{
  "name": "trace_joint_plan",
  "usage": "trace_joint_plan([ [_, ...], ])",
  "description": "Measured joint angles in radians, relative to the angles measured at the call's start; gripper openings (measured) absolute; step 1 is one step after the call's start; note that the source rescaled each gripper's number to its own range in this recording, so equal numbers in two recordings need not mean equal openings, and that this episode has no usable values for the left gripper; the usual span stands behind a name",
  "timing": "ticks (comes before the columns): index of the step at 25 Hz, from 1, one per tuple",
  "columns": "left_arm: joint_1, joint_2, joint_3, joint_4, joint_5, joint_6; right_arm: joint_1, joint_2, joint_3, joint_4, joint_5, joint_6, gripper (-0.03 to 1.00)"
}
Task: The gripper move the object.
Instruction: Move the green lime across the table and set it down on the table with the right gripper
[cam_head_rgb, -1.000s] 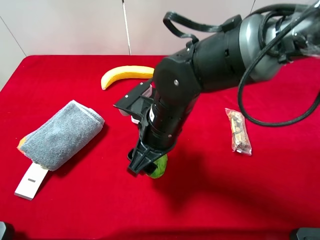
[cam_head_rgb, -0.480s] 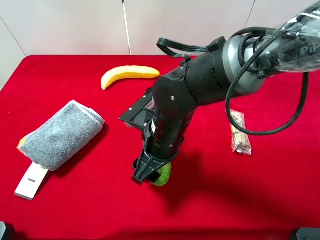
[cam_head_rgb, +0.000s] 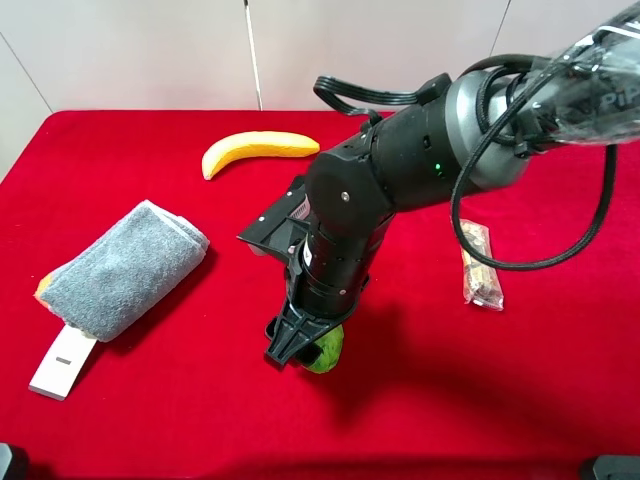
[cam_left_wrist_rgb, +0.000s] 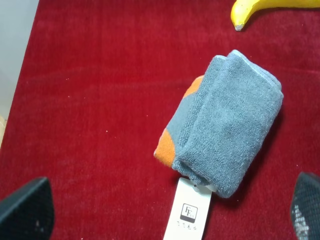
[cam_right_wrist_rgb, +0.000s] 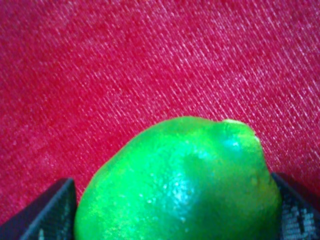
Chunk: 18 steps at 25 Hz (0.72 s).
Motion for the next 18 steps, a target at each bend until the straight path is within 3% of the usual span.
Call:
trace_joint_plan([
  [18,0.000,0.000,0.000,0.000,0.000,0.000,0.000,0.000,0.000,0.000,-0.004,-0.033,0.00],
])
